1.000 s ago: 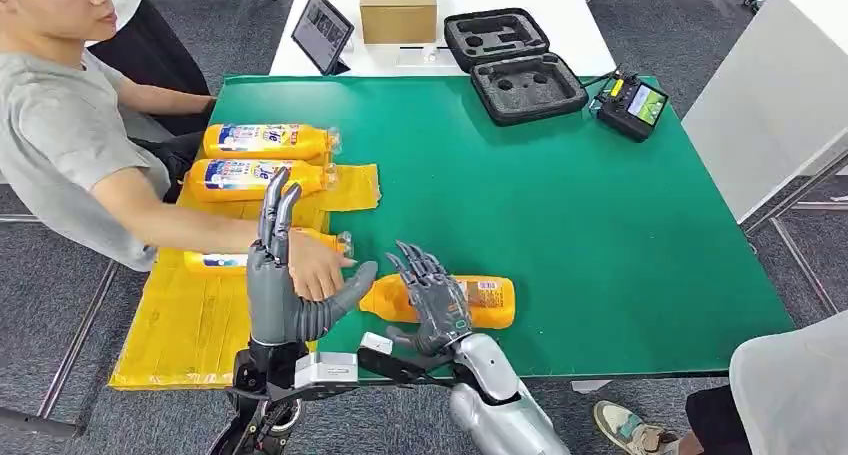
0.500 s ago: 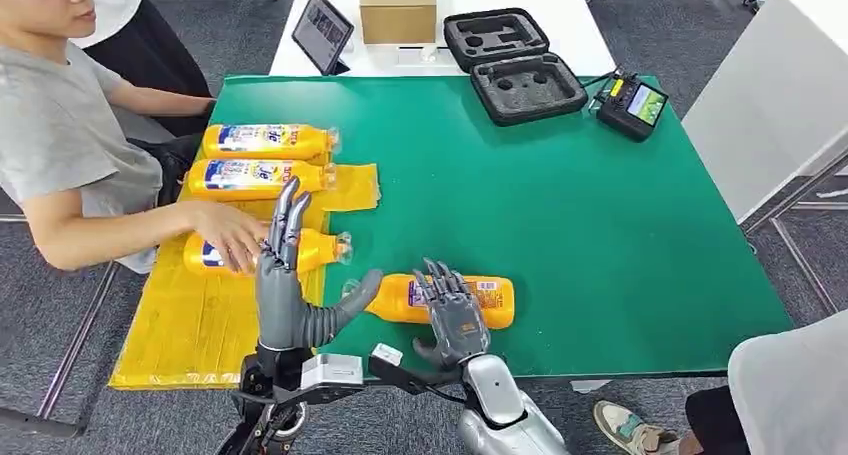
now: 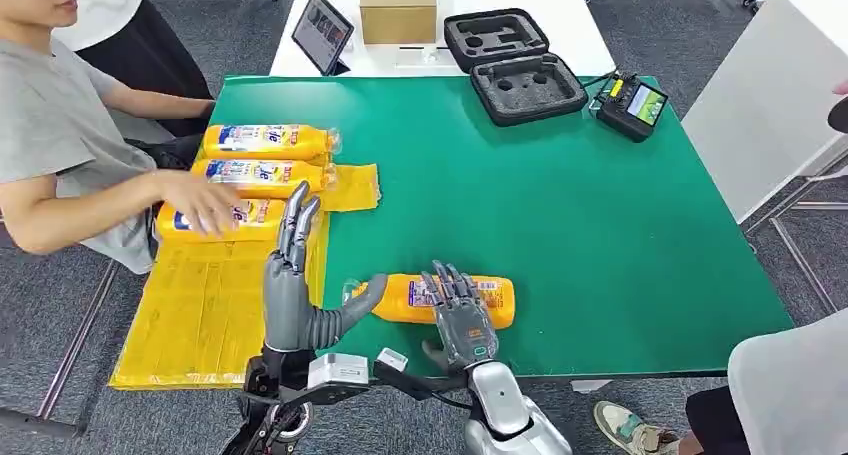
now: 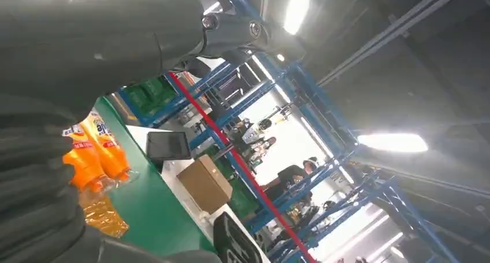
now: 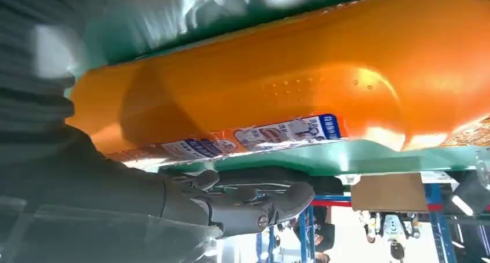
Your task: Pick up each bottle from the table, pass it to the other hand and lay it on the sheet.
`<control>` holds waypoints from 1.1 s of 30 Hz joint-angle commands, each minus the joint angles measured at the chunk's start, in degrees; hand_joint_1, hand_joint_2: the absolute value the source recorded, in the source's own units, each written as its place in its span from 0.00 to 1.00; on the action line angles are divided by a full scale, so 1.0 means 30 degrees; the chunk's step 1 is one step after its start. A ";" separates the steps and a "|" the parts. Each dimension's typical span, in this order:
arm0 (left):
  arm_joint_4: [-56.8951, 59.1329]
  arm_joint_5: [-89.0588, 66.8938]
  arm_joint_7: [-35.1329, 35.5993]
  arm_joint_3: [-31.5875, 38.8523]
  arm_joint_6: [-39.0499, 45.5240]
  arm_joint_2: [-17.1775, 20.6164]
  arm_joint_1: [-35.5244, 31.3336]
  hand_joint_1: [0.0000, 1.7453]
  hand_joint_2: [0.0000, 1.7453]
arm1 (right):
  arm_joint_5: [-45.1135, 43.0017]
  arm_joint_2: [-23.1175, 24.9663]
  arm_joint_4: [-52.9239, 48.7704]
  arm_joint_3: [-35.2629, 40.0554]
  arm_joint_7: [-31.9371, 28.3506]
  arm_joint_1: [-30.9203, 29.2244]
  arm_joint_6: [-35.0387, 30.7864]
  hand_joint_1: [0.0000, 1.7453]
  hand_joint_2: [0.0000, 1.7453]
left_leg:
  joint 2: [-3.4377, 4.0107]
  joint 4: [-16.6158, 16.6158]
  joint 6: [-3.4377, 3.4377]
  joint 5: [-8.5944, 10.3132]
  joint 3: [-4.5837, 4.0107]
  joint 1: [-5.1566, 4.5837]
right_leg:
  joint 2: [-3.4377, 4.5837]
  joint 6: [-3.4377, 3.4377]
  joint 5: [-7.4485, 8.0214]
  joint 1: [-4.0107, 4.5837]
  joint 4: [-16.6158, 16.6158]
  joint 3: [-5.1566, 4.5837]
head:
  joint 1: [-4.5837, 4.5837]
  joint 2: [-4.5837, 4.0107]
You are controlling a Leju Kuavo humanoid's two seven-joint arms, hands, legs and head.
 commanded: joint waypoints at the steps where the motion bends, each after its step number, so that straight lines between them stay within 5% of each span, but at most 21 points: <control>1: 0.1185 0.0112 0.0043 -0.0547 -0.0043 0.0421 -0.0650 0.00 1.00 | 0.1996 -0.1124 0.0603 -0.0710 0.1825 0.0329 -0.0527 0.00 1.00 | -0.0053 -0.0019 -0.0014 0.0001 0.0038 0.0004 | -0.0037 -0.0010 -0.0013 0.0002 -0.0020 0.0052 | 0.0000 0.0000; 33: 0.1278 0.0079 0.0043 -0.0554 -0.0043 0.0504 -0.0844 0.00 1.00 | 0.2219 -0.1022 0.1793 -0.1885 0.1475 -0.0090 -0.1101 0.00 1.00 | -0.0046 -0.0028 -0.0023 -0.0009 0.0109 -0.0002 | -0.0016 -0.0020 -0.0019 -0.0001 -0.0031 0.0125 | 0.0000 0.0000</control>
